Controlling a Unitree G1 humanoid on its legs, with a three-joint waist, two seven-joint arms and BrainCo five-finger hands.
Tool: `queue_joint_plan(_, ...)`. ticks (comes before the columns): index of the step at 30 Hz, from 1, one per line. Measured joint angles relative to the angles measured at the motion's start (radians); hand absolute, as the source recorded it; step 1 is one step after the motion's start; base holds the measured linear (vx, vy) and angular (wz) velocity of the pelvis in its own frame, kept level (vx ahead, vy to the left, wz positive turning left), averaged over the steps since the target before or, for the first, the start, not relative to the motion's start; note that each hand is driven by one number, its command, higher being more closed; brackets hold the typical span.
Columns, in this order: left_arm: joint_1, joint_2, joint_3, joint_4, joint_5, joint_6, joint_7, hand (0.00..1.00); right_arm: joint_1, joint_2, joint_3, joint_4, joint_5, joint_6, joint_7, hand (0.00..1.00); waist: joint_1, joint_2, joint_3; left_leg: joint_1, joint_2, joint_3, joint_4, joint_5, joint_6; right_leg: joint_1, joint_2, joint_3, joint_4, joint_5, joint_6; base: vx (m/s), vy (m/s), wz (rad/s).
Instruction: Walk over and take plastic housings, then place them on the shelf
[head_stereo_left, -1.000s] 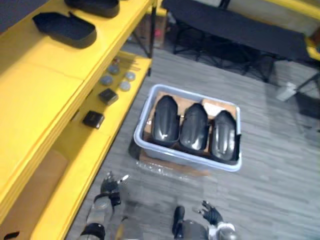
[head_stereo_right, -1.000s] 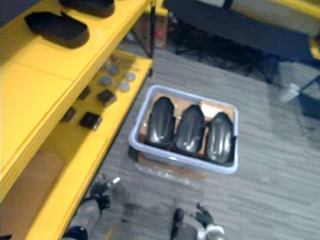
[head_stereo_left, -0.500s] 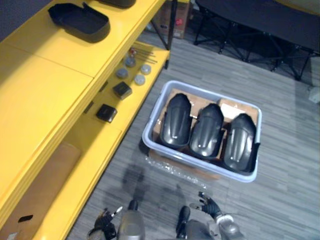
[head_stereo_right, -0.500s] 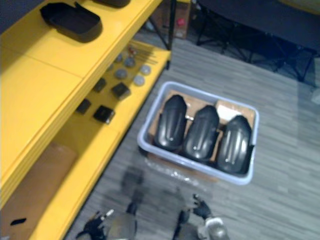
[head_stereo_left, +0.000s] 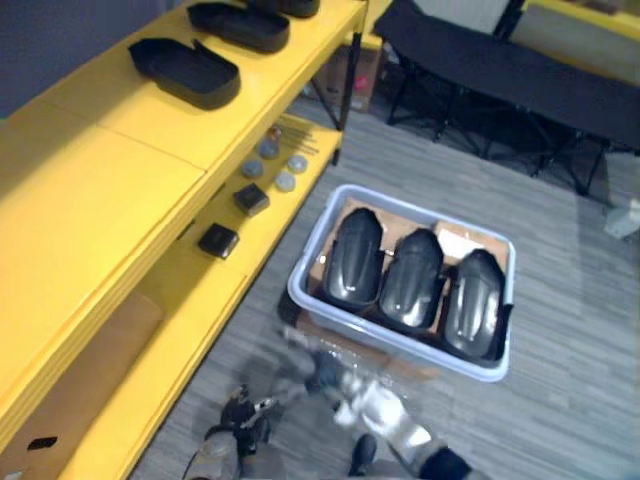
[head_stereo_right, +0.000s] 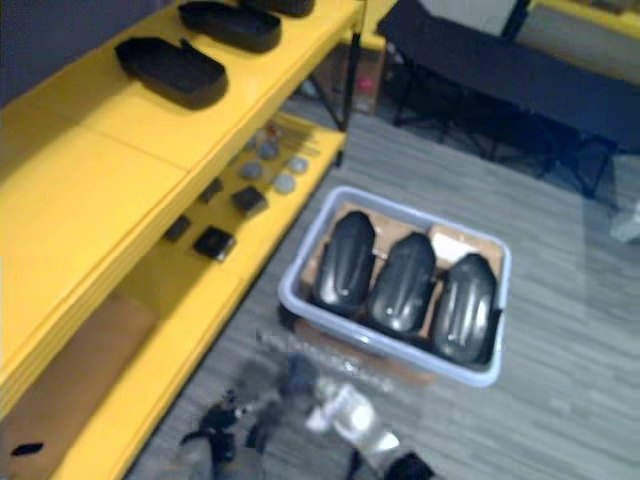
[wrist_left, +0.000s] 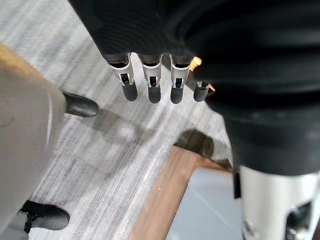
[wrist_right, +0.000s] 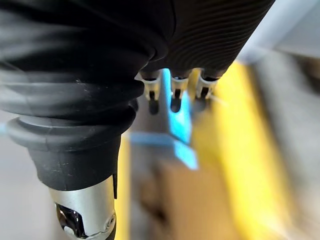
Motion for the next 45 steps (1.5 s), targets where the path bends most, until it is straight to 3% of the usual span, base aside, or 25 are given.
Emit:
queue_joint_plan(3, 0.0, 0.008, -0.031, -0.011, -0.008, -0.001, -0.015, 0.0, 0.003, -0.038, -0.27, -0.108, 0.066, 0.033, -0.116, 0.0, -0.027, -0.006, -0.026, 0.019, -0.006, 0.061, -0.001, -0.003, 0.003, -0.018, -0.007, 0.059, -0.003, 0.024, 0.005, -0.06, 0.053, -0.54)
queue_joint_plan(6, 0.002, 0.009, -0.031, -0.047, -0.015, 0.008, -0.04, 0.0, 0.02, -0.106, -0.465, -0.152, 0.14, 0.053, -0.181, 0.0, -0.053, 0.002, -0.034, 0.042, -0.005, 0.105, 0.0, -0.009, 0.009, -0.023, -0.008, 0.103, -0.003, 0.035, 0.008, -0.07, 0.033, -0.43)
queue_joint_plan(12, 0.043, 0.008, -0.02, -0.09, -0.02, 0.043, -0.082, 0.0, 0.122, -0.207, -0.763, -0.177, 0.234, 0.091, -0.208, 0.0, -0.101, 0.034, -0.081, 0.068, -0.001, 0.174, -0.002, -0.025, 0.016, -0.045, -0.004, 0.173, -0.002, 0.04, 0.015, -0.04, 0.015, -0.39)
queue_joint_plan(16, 0.08, 0.023, -0.009, -0.087, -0.017, 0.073, -0.086, 0.0, 0.151, -0.21, -0.816, -0.17, 0.233, 0.098, -0.2, 0.0, -0.108, 0.027, -0.09, 0.064, 0.006, 0.198, -0.006, -0.026, 0.015, -0.07, 0.005, 0.194, -0.002, 0.041, 0.016, -0.01, -0.017, -0.21)
queue_joint_plan(19, 0.118, 0.024, 0.026, -0.063, -0.014, 0.078, -0.087, 0.0, 0.153, -0.211, -0.828, -0.123, 0.232, 0.143, -0.21, 0.0, -0.103, 0.018, -0.112, 0.048, 0.006, 0.193, -0.019, -0.023, 0.013, -0.086, 0.004, 0.186, -0.004, 0.04, 0.016, 0.03, -0.008, 0.08)
queue_joint_plan(23, 0.162, 0.027, 0.082, -0.037, -0.011, 0.078, -0.083, 0.0, 0.137, -0.211, -0.869, 0.054, 0.275, 0.205, -0.297, 0.0, -0.101, 0.024, -0.141, 0.034, -0.003, 0.151, -0.021, -0.021, 0.015, -0.075, -0.006, 0.134, -0.003, 0.041, 0.018, 0.08, 0.014, 0.29)
queue_joint_plan(28, 0.21, 0.031, 0.19, -0.032, -0.017, 0.084, -0.083, 0.0, 0.084, -0.239, -0.957, 0.26, 0.351, 0.207, -0.399, 0.0, -0.086, 0.04, -0.151, 0.054, -0.006, 0.131, -0.02, -0.027, 0.02, -0.034, -0.014, 0.085, 0.003, 0.046, 0.025, 0.03, 0.035, 0.21)
queue_joint_plan(34, 0.285, 0.031, 0.253, -0.005, -0.005, 0.111, -0.086, 0.0, 0.038, -0.279, -0.994, 0.341, 0.351, 0.223, -0.498, 0.0, -0.075, 0.059, -0.143, 0.032, -0.023, 0.113, -0.004, -0.032, 0.029, -0.04, -0.033, 0.078, 0.004, 0.045, 0.024, -0.06, 0.016, 0.03)
queue_joint_plan(37, 0.281, 0.031, 0.258, -0.01, -0.036, 0.109, -0.089, 0.0, -0.032, -0.33, -0.998, 0.372, 0.341, 0.232, -0.558, 0.0, -0.075, 0.083, -0.101, -0.054, -0.035, 0.099, 0.049, -0.032, 0.034, -0.098, -0.048, 0.062, 0.017, 0.044, 0.021, -0.15, -0.006, 0.16)
queue_joint_plan(39, 0.253, 0.032, 0.263, -0.021, -0.095, 0.103, -0.1, 0.0, -0.099, -0.356, -1.026, 0.379, 0.341, 0.242, -0.598, 0.0, -0.075, 0.103, -0.038, -0.124, -0.035, 0.081, 0.09, -0.027, 0.031, -0.138, -0.049, 0.049, 0.021, 0.05, 0.01, -0.18, -0.029, 0.24)
queue_joint_plan(42, 0.234, 0.032, 0.264, -0.041, -0.143, 0.065, -0.103, 0.0, -0.192, -0.381, -1.026, 0.426, 0.344, 0.27, -0.605, 0.0, -0.072, 0.114, 0.039, -0.199, -0.031, 0.046, 0.12, -0.01, 0.026, -0.184, -0.045, 0.024, 0.02, 0.061, 0.008, -0.12, -0.052, 0.28)
queue_joint_plan(45, 0.234, 0.032, 0.264, -0.052, -0.223, 0.062, -0.102, 0.0, -0.228, -0.399, -1.025, 0.465, 0.344, 0.286, -0.619, 0.0, -0.053, 0.112, 0.099, -0.228, -0.029, 0.02, 0.121, -0.001, 0.024, -0.196, -0.044, -0.001, 0.02, 0.062, 0.004, -0.03, -0.047, 0.25)
